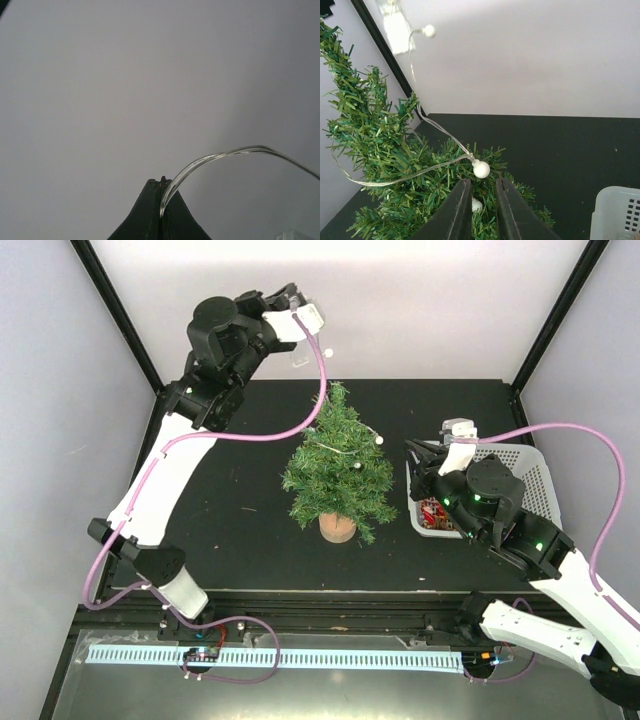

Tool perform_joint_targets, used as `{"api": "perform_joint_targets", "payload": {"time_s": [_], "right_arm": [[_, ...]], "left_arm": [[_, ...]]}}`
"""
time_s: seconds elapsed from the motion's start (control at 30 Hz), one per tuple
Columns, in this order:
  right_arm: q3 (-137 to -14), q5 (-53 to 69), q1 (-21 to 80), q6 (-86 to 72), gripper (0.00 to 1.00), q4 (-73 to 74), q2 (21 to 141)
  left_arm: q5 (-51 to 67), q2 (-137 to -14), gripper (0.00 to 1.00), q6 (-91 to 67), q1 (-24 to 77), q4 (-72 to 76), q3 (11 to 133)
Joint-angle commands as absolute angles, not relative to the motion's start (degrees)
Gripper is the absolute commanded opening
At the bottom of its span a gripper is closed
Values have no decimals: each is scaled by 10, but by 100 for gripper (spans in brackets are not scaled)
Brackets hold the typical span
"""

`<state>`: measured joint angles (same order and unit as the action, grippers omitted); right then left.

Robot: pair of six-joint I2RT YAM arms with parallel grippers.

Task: Decorate the small christmas tree

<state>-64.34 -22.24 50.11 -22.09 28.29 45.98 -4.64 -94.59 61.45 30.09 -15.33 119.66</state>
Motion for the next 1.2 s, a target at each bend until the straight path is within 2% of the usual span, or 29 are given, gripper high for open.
{"api": "perform_joint_targets", "payload": {"time_s": [0.0,0.63,1.17], "right_arm": [[-651,-219,503,-233,17,282,449],[-656,-190,503,-257,17,300,443],[-669,-170,503,-268,17,315,445]], "left_arm": [[-40,-904,1,557,274,-181,1141],[-20,-705,1,507,218,-189,832],[69,-558,1,441,219,-360,724]]}}
